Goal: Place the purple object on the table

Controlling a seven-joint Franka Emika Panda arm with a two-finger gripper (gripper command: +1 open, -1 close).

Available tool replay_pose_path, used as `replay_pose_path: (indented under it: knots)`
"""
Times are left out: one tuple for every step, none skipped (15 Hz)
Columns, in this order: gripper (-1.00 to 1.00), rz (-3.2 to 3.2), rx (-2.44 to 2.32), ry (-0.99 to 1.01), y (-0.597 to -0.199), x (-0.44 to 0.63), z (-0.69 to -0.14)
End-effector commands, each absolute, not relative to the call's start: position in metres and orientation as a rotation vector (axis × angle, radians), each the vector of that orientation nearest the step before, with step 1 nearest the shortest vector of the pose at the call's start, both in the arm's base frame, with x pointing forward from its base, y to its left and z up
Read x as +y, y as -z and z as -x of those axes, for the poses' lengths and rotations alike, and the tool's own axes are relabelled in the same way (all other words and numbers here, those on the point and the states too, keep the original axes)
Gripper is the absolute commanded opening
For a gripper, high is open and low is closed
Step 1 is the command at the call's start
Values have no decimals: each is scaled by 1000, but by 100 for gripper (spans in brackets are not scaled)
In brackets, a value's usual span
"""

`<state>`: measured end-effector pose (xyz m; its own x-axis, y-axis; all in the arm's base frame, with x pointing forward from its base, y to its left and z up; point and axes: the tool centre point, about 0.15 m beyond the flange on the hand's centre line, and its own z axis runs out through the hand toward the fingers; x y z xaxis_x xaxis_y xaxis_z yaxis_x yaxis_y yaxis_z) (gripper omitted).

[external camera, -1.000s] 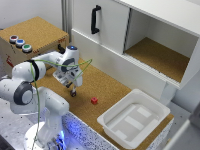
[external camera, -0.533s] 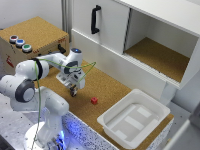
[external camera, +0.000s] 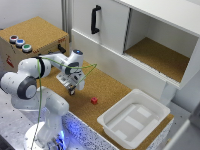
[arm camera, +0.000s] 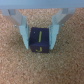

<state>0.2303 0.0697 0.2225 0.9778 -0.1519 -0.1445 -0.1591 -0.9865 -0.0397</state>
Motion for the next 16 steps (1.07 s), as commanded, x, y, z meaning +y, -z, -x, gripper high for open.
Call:
replay_pose_path:
  knots:
    - [-100,3151,297,-239,-223,83,-263]
    - [-100,3172,307,-217,-227,83,-268]
    - [-100,3181,309,-204,-231,82,-271]
    - [-100,3196,307,-188,-237,77,-276]
    - [-100,3200,294,-186,-238,72,-281]
    - [-100,3211,277,-173,-238,66,-290]
    - [-100,3218,259,-173,-238,61,-297]
    - [-100,3216,234,-152,-237,53,-310]
    - [-100,3214,214,-180,-234,45,-322]
    - [-100,3222,182,-168,-233,36,-337]
    - [-100,3228,152,-154,-234,30,-349]
    - [-100,3221,117,-163,-233,25,-361]
    - [-100,3200,70,-166,-231,23,-370]
    - [-100,3204,55,-177,-229,22,-376]
    - [-100,3195,13,-191,-223,21,-385]
    - [-100,3188,-6,-188,-221,21,-391]
